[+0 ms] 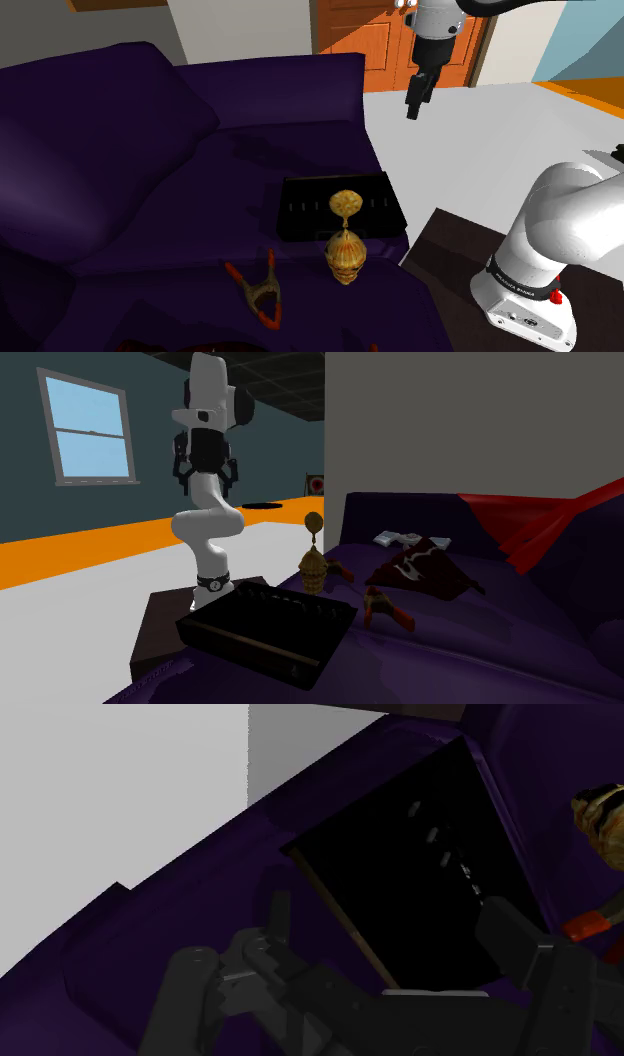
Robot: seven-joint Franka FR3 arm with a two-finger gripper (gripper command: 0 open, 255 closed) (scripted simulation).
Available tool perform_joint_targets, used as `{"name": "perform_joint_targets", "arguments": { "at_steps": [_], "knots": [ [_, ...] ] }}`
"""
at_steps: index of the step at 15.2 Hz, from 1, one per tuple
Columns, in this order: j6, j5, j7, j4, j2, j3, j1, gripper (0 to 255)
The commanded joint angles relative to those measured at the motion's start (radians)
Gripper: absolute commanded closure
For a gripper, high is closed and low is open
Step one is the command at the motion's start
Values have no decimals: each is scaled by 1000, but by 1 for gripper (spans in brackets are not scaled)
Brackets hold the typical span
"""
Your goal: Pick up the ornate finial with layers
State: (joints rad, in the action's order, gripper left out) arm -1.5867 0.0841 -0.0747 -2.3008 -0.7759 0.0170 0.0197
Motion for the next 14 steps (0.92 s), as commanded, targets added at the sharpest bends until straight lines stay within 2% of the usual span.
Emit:
{"name": "perform_joint_targets", "arguments": {
  "at_steps": [1,14],
  "knots": [
    [0,0,0,0,0,0,0,0],
    [-47,-160,19,110,223,171,-165,0]
  ]
}}
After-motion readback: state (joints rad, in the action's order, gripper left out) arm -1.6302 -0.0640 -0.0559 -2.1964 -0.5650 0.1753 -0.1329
